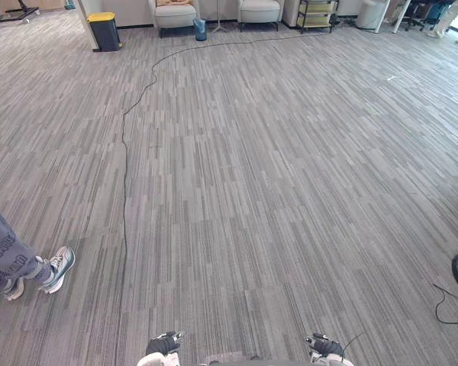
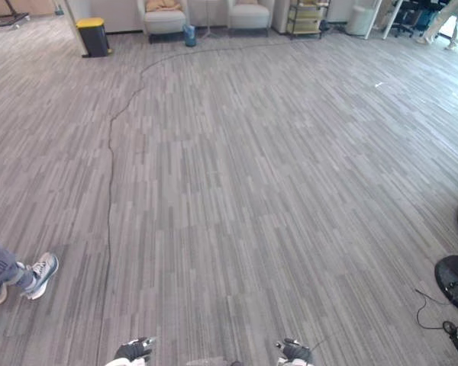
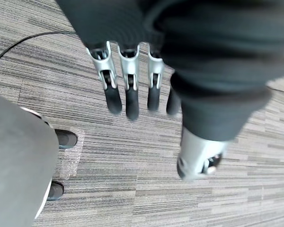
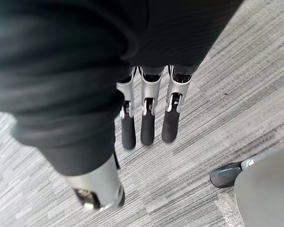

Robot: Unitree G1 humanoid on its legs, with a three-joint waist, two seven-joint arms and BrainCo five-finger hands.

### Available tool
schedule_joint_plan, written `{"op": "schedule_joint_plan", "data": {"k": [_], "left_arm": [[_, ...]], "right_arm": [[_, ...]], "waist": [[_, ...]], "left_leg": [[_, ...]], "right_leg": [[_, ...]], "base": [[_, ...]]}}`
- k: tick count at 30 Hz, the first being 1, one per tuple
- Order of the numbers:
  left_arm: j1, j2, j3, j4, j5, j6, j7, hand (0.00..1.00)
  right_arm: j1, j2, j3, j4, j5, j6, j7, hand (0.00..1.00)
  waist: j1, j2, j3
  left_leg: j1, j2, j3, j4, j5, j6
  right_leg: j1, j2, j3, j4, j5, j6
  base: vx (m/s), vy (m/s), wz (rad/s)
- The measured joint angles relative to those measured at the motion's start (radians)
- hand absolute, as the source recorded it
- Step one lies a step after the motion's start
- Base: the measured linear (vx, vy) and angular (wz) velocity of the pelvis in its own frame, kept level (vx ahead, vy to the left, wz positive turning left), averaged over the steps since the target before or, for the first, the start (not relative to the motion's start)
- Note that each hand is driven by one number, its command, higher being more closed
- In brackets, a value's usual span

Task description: Pick up cushions and gather them together orderly.

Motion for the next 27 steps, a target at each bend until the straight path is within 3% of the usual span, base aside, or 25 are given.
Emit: {"op": "schedule_joint_plan", "data": {"k": [27], "left_arm": [[-0.006, 0.001, -0.002, 0.012, 0.029, 0.002, -0.014, 0.0]], "right_arm": [[-0.038, -0.002, -0.023, 0.073, 0.008, 0.023, 0.042, 0.0]], "waist": [[0.0, -0.002, -0.001]], "left_leg": [[0.005, 0.0, 0.002, -0.009, 0.0, 0.0]], "right_leg": [[0.009, 0.0, 0.001, -0.016, 0.005, 0.0]], "base": [[-0.01, -0.007, 0.0]]}}
